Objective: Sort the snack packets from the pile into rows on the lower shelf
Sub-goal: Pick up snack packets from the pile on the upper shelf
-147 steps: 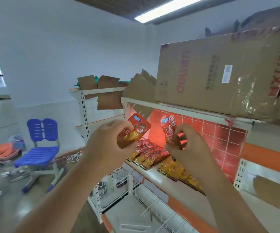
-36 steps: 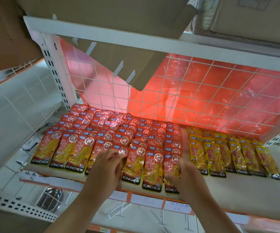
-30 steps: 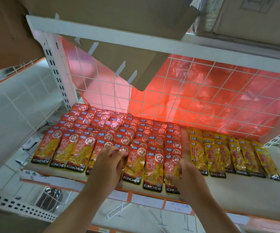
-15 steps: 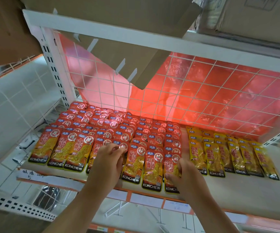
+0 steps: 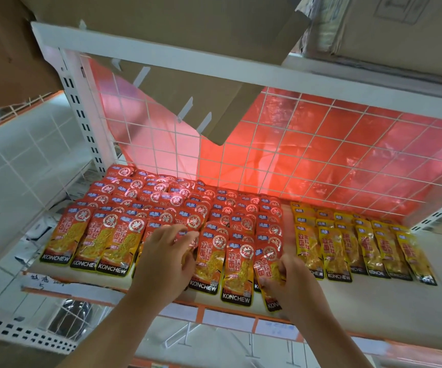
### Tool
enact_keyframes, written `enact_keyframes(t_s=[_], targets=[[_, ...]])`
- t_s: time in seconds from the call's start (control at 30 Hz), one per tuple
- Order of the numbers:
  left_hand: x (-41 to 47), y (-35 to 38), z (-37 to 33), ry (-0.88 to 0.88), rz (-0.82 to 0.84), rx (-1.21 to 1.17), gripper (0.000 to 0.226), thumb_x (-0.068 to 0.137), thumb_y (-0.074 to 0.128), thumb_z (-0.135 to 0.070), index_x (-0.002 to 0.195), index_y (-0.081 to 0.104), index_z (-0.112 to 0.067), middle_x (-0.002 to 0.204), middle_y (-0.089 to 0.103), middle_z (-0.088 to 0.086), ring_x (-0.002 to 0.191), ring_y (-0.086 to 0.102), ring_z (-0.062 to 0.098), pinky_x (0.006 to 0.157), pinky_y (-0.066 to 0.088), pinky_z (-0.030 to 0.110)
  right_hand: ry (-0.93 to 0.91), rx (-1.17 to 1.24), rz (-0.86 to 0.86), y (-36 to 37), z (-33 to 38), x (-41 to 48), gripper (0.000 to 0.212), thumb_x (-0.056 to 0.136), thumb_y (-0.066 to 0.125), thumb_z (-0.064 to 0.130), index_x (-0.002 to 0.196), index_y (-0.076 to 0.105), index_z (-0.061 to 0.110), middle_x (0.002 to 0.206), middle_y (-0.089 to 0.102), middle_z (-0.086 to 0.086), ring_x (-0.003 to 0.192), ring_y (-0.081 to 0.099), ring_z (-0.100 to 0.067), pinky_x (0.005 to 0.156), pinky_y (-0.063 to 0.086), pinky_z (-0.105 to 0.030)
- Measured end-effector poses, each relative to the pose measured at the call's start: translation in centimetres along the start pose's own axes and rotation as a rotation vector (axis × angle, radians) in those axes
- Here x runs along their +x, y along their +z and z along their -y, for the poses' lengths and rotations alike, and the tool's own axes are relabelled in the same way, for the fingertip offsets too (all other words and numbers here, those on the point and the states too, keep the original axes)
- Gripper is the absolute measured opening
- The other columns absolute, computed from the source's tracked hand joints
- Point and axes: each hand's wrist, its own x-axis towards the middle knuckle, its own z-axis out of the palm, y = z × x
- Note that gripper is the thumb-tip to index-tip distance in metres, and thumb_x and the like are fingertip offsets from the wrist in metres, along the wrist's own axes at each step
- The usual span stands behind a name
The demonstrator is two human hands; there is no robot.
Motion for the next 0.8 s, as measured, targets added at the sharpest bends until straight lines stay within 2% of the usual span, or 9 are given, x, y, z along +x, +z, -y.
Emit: enact_keyframes(t_s=[0.13,0.2,0.27,0.33,0.4,0.53,0.63,0.7,0.8], targets=[[3.6,-1.9,1.1,-0.051,0.215,0.121,0.070,0.083,0.070,-0.044,0.149,0.049,-0.032,0.153,0.048,0.001,0.141,0.043,0.028,0.112,0.039,0.061,0.001,0.014,-0.022,0.2,-0.3,0.0,0.056,0.077,0.086,0.044,0.100,0.041,0.018,0.074,0.049,0.012,0.061,0.052,-0.007,0.049,0.037,-0.019],[5.3,-2.4,2.0,-0.037,0.356,0.195,0.087,0.083,0.059,-0.069,0.159,0.030,-0.040,0.167,0.030,-0.002,0.151,0.030,0.028,0.118,0.029,0.061,0.009,-0.006,-0.031,0.2,-0.3,-0.1,0.051,0.076,0.086,0.046,0.089,0.042,0.026,0.075,0.050,0.013,0.061,0.053,-0.006,0.048,0.035,-0.017],[6.3,-2.3,3.0,-0.010,0.479,0.220,0.100,0.077,0.049,-0.085,0.162,0.011,-0.046,0.173,0.013,-0.006,0.157,0.016,0.029,0.121,0.020,0.061,0.010,-0.007,-0.026,0.2,-0.2,-0.1,0.051,0.075,0.086,0.048,0.086,0.038,0.034,0.076,0.052,0.014,0.061,0.054,-0.005,0.047,0.035,-0.017],[6.9,-2.1,3.8,0.004,0.580,0.256,0.113,0.069,0.044,-0.096,0.160,-0.004,-0.051,0.173,0.000,-0.011,0.159,0.006,0.029,0.123,0.013,0.061,0.005,-0.005,-0.029,0.3,-0.2,-0.1,0.053,0.075,0.087,0.048,0.099,0.041,0.037,0.077,0.053,0.016,0.066,0.058,-0.004,0.046,0.039,-0.018],[7.5,-2.0,4.2,0.003,0.654,0.273,0.125,0.059,0.044,-0.103,0.157,-0.013,-0.054,0.172,-0.009,-0.015,0.159,-0.002,0.028,0.123,0.008,0.063,0.008,0.004,-0.044,0.5,-0.3,0.0,0.065,0.075,0.087,0.048,0.117,0.044,0.023,0.077,0.054,0.018,0.078,0.059,0.004,0.045,0.039,-0.016],[8.1,-2.0,4.2,0.029,0.725,0.291,0.137,0.043,0.038,-0.109,0.156,-0.017,-0.054,0.169,-0.016,-0.020,0.159,-0.007,0.028,0.122,0.005,0.066,0.004,0.009,-0.049,0.6,-0.4,-0.1,0.063,0.073,0.088,0.048,0.106,0.038,0.028,0.077,0.053,0.020,0.080,0.058,0.005,0.044,0.039,-0.015],[7.7,-1.9,4.2,0.048,0.714,0.302,0.137,0.046,0.043,-0.107,0.159,-0.011,-0.053,0.169,-0.013,-0.023,0.159,-0.003,0.028,0.123,0.007,0.064,-0.001,0.015,-0.055,0.6,-0.5,-0.1,0.060,0.073,0.088,0.048,0.111,0.045,0.030,0.078,0.053,0.022,0.078,0.058,0.004,0.044,0.040,-0.015],[7.6,-2.0,4.2,0.051,0.694,0.299,0.134,0.049,0.047,-0.105,0.159,-0.007,-0.053,0.169,-0.009,-0.025,0.159,0.000,0.027,0.123,0.008,0.063,-0.023,0.007,-0.059,0.6,-0.3,-0.2,0.056,0.073,0.088,0.048,0.100,0.039,0.045,0.087,0.049,0.025,0.083,0.056,0.007,0.046,0.042,-0.015],[7.6,-2.1,3.8,0.037,0.684,0.299,0.129,0.053,0.053,-0.101,0.160,-0.001,-0.053,0.169,-0.005,-0.025,0.159,0.002,0.026,0.123,0.009,0.062,-0.011,0.015,-0.051,0.6,-0.3,-0.2,0.060,0.073,0.088,0.048,0.104,0.038,0.042,0.089,0.051,0.026,0.082,0.058,0.007,0.044,0.040,-0.015]])
